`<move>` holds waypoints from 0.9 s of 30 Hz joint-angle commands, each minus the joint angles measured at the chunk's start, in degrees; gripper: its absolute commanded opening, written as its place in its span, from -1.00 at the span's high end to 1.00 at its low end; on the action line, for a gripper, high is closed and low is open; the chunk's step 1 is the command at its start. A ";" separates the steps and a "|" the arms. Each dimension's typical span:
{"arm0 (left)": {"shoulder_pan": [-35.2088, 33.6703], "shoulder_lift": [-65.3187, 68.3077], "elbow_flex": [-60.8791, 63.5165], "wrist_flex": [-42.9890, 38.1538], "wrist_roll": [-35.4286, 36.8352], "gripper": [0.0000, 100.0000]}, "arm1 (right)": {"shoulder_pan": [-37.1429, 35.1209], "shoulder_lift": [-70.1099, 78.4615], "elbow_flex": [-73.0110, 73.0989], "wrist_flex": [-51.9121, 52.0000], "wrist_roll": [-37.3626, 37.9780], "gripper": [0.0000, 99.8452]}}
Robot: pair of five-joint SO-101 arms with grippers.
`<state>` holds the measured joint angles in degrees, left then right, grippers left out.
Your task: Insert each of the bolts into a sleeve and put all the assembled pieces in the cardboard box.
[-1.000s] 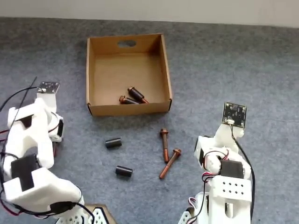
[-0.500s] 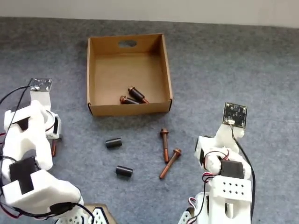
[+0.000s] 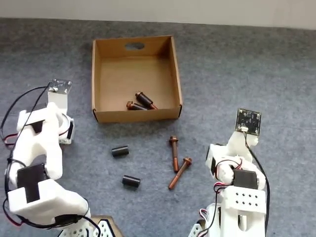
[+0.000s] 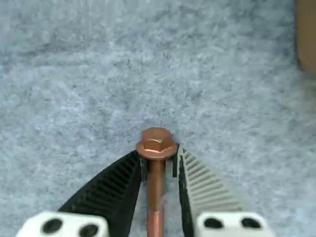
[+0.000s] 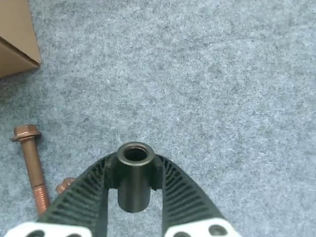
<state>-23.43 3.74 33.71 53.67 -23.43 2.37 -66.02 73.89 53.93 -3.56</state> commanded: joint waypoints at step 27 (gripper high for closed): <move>1.63 -42.33 3.03 21.63 0.09 0.99 | -15.08 -5.93 -3.03 -0.66 -0.18 0.99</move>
<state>-23.87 -29.14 37.41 72.04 -23.16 -7.74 -68.22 73.89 53.93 -3.56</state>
